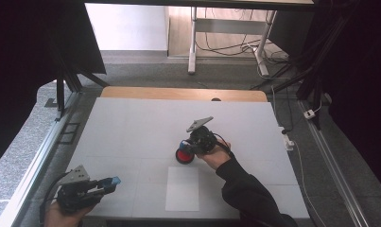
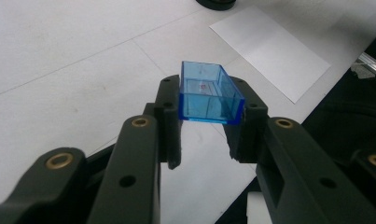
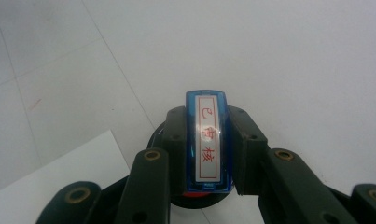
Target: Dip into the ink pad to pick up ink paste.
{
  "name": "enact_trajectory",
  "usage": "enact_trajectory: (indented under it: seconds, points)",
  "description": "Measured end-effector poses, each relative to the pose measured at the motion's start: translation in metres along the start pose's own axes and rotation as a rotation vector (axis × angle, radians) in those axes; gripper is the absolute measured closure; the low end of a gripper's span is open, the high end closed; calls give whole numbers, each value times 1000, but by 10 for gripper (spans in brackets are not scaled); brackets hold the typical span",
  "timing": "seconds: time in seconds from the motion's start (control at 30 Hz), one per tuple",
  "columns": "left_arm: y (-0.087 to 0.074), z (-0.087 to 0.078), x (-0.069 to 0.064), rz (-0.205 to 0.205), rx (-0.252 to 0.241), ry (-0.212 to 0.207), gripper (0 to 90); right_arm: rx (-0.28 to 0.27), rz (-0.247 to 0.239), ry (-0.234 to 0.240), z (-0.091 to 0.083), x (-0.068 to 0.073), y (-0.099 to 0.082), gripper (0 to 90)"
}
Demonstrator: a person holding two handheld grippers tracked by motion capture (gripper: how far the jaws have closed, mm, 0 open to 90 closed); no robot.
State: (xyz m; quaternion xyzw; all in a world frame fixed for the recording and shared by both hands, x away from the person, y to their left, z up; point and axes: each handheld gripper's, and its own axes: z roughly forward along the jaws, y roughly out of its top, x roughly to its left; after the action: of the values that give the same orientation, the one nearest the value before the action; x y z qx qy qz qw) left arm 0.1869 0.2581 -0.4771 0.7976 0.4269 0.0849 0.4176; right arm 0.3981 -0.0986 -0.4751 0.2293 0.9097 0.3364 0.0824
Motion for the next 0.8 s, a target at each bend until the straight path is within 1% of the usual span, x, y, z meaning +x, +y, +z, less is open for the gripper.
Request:
enact_trajectory:
  seconds: [0.17,0.2,0.3,0.47,0.53,0.6,0.67,0.8]
  points:
    - [0,0,0,0,0,-1,684,15,-2,-5,2,-1,0,702]
    - [0,0,0,-1,1,-3,684,12,7,-2,3,-1,-1,702]
    - [0,0,0,0,2,-4,684,16,7,-10,5,-2,-1,702]
    - [0,0,0,-3,3,-3,684,32,32,-9,6,-3,1,704]
    - [0,0,0,-3,3,-3,684,41,30,-12,7,-2,3,705]
    - [0,1,0,-2,5,-4,684,46,20,-24,7,0,3,705]
    - [0,1,0,-1,7,-4,684,57,-8,-46,8,4,5,706]
    - [0,1,0,3,9,-6,684,70,-44,-77,9,10,7,706]
